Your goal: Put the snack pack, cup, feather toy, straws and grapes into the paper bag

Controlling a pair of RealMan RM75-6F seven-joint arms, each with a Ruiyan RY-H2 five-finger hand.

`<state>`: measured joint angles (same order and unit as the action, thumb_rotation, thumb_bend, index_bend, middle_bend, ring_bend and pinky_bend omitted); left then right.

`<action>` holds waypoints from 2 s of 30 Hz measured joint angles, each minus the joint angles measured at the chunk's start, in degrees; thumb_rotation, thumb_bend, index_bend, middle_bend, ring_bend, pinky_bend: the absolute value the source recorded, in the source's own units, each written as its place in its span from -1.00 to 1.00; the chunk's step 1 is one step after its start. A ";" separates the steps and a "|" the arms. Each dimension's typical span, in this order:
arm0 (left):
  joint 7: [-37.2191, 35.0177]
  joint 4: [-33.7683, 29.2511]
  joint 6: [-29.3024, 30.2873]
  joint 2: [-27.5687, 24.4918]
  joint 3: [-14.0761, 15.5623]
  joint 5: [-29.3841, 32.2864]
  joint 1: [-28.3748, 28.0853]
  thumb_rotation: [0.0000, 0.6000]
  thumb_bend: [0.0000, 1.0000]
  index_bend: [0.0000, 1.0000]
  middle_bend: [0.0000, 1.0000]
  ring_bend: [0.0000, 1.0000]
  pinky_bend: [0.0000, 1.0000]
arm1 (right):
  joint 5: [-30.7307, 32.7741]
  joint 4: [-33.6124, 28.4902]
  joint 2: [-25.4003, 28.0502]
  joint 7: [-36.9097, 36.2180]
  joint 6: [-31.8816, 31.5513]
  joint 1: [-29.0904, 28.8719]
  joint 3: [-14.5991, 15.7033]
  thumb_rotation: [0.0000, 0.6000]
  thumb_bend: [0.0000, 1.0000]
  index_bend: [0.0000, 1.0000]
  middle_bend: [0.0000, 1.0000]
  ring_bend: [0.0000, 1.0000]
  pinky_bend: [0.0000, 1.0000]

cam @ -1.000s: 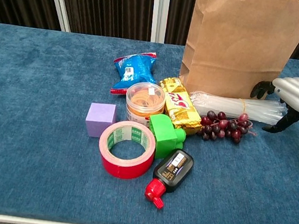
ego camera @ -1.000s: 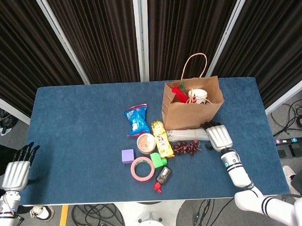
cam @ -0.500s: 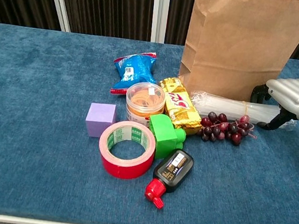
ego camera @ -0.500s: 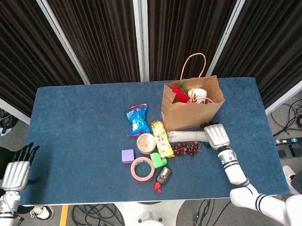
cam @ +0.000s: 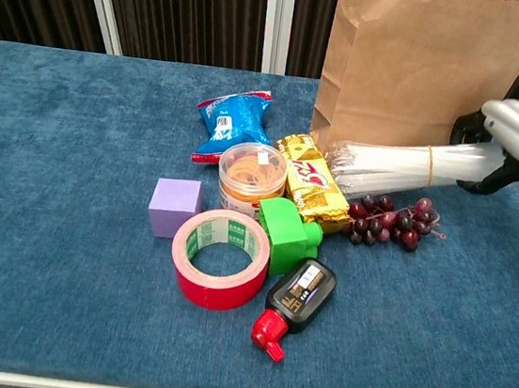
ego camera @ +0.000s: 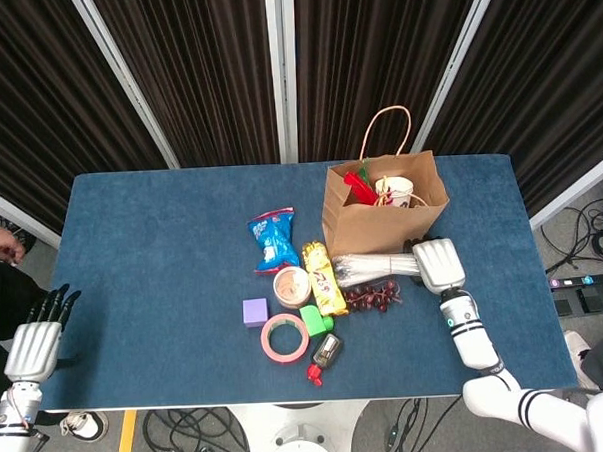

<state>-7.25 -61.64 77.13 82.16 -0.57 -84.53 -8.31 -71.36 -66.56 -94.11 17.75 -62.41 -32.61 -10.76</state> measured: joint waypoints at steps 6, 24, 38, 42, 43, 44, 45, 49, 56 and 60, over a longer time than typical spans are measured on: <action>0.62 -0.98 0.14 -0.14 0.07 -0.29 -0.14 1.00 -0.95 -0.70 -0.87 -0.97 -0.74 | -0.60 -11.01 6.46 0.95 -3.60 1.40 -1.31 1.00 -0.44 0.34 0.10 -0.14 0.15; 2.60 -3.97 0.93 -1.07 -0.10 -0.84 -0.60 1.00 -0.95 -0.70 -0.87 -0.97 -0.74 | -4.62 -36.35 19.44 3.03 -11.31 3.38 -5.00 1.00 -0.39 0.38 0.14 -0.10 0.19; 3.06 -5.18 1.37 -1.84 -0.30 -0.86 -0.73 1.00 -0.95 -0.70 -0.87 -0.97 -0.74 | 1.24 -46.23 20.24 8.13 -10.45 -2.65 -12.56 1.00 -0.39 0.39 0.15 -0.10 0.19; 3.30 -5.55 1.39 -2.01 -0.42 -0.84 -0.88 1.00 -0.95 -0.70 -0.87 -0.97 -0.74 | 2.78 -47.86 20.37 10.47 -11.13 -4.87 -15.47 1.00 -0.39 0.39 0.15 -0.10 0.19; 3.32 -5.60 1.37 -2.02 -0.44 -0.80 -0.89 1.00 -0.95 -0.70 -0.87 -0.97 -0.74 | 3.24 -48.16 20.47 11.17 -11.49 -5.51 -16.45 1.00 -0.39 0.39 0.15 -0.10 0.19; 3.34 -5.61 1.33 -2.02 -0.44 -0.75 -0.89 1.00 -0.95 -0.70 -0.87 -0.97 -0.74 | 3.57 -48.25 20.57 11.70 -11.81 -5.98 -17.20 1.00 -0.39 0.39 0.15 -0.10 0.19; 3.34 -5.61 1.30 -2.02 -0.43 -0.68 -0.86 1.00 -0.95 -0.70 -0.87 -0.97 -0.74 | 3.90 -48.20 20.70 12.28 -12.17 -6.44 -17.97 1.00 -0.39 0.39 0.15 -0.10 0.19; 3.01 -5.41 1.23 -1.97 -0.38 -0.54 -0.76 1.00 -0.95 -0.70 -0.87 -0.97 -0.74 | 5.88 -45.46 21.47 14.43 -13.68 -7.93 -20.64 1.00 -0.39 0.40 0.15 -0.10 0.19; 2.44 -4.78 0.95 -1.70 -0.41 -0.49 -0.96 1.00 -0.95 -0.70 -0.87 -0.97 -0.74 | 9.66 -39.04 24.90 14.46 -15.37 -7.93 -22.90 1.00 -0.38 0.40 0.15 -0.10 0.19; 2.43 -4.73 0.79 -1.55 -0.38 -0.59 -1.12 1.00 -0.95 -0.70 -0.87 -0.97 -0.74 | 10.17 -36.29 27.40 13.51 -16.34 -6.71 -23.01 1.00 -0.38 0.40 0.15 -0.10 0.19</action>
<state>-4.82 -66.36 77.92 80.61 -0.95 -85.12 -9.43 -61.19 -102.84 -66.71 31.26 -78.75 -39.31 -33.77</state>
